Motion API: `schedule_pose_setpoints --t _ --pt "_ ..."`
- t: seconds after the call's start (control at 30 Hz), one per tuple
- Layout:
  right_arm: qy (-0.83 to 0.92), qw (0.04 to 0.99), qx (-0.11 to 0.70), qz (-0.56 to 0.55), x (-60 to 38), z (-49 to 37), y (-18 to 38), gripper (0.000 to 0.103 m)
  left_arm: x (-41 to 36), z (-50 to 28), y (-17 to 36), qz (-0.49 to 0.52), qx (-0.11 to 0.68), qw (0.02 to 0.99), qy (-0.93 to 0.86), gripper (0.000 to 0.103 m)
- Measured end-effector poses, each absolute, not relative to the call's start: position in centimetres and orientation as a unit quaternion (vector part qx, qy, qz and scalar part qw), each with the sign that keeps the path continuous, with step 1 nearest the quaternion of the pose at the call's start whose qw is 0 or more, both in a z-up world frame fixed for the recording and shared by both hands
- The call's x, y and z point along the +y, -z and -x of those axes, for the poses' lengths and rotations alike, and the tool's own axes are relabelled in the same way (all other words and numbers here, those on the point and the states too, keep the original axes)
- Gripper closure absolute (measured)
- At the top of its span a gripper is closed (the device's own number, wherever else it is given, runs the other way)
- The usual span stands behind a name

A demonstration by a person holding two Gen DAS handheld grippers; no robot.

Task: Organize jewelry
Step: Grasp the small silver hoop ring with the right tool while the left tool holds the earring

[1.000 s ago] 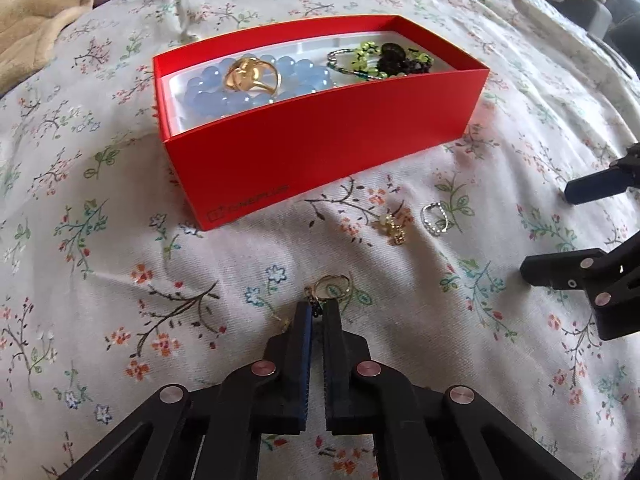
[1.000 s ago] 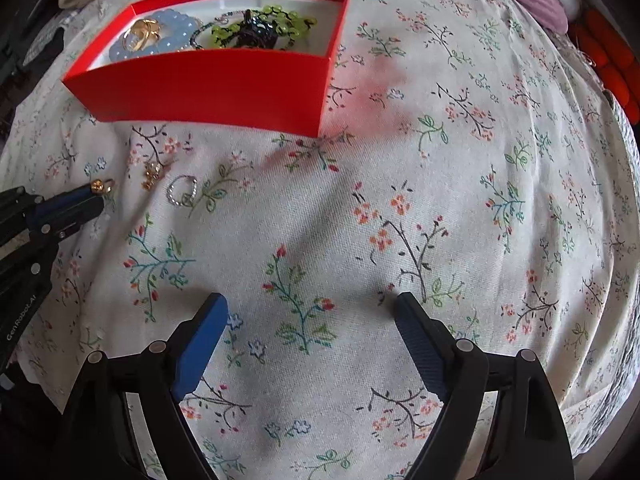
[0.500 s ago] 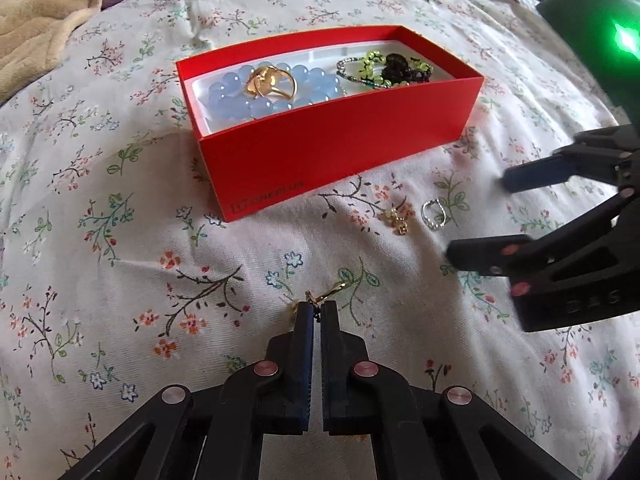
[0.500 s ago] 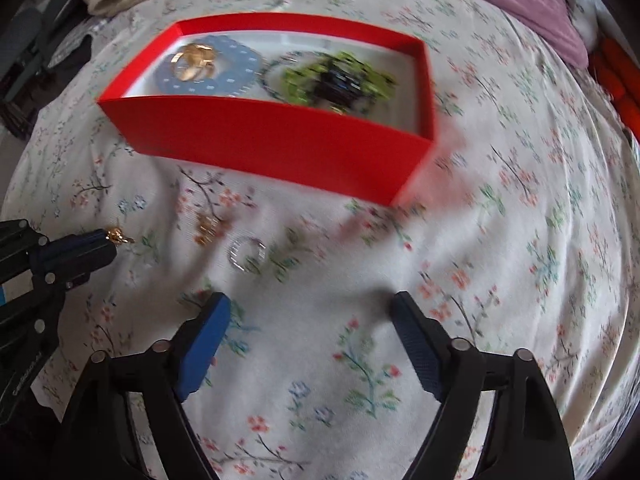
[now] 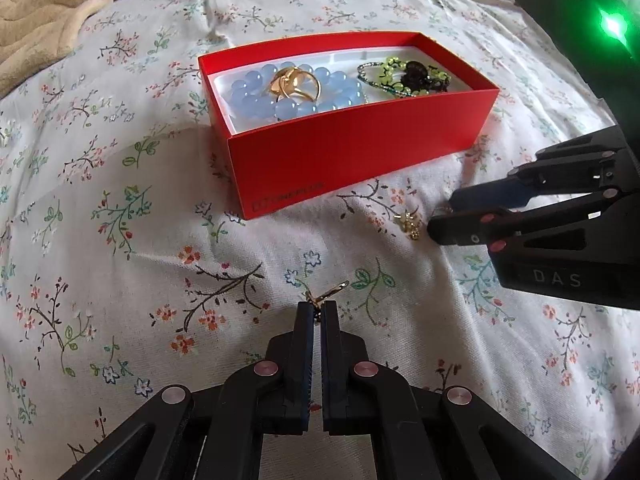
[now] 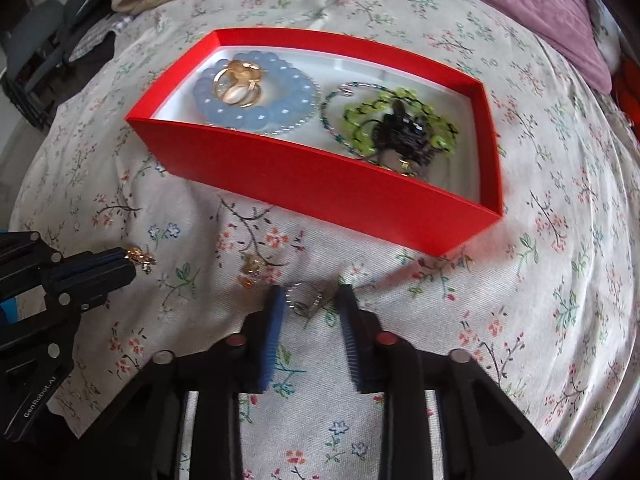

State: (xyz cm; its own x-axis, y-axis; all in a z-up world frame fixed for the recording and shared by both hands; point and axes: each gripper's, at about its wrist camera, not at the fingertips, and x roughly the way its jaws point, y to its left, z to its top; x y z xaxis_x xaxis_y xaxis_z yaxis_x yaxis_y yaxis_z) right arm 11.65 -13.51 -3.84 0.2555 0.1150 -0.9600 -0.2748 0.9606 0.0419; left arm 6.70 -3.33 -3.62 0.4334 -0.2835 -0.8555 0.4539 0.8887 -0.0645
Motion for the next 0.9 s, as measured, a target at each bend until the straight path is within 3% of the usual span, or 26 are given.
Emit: schedule_pose_setpoints --t 0.3,0.37,0.8,0.9 --pt "-0.129 0.786 0.601 0.062 -13.4 -11.4 4.1 0.085 -3.0 -7.0 3.6 -0.076 0.497 0.838 0.212 0.103" --pt "-0.131 0.785 0.602 0.055 -13.8 -11.0 3.7 0.096 -2.9 -7.1 3.4 -0.071 0.498 0.838 0.211 0.103" --pt "-0.128 0.798 0.588 0.015 -16.5 -9.5 1.0 0.096 -2.3 -7.1 2.8 -0.053 0.506 0.837 0.202 0.103" --pt "-0.135 0.781 0.610 0.015 -16.5 -9.3 1.7 0.084 -2.5 -7.1 2.9 -0.054 0.508 0.836 0.202 0.103"
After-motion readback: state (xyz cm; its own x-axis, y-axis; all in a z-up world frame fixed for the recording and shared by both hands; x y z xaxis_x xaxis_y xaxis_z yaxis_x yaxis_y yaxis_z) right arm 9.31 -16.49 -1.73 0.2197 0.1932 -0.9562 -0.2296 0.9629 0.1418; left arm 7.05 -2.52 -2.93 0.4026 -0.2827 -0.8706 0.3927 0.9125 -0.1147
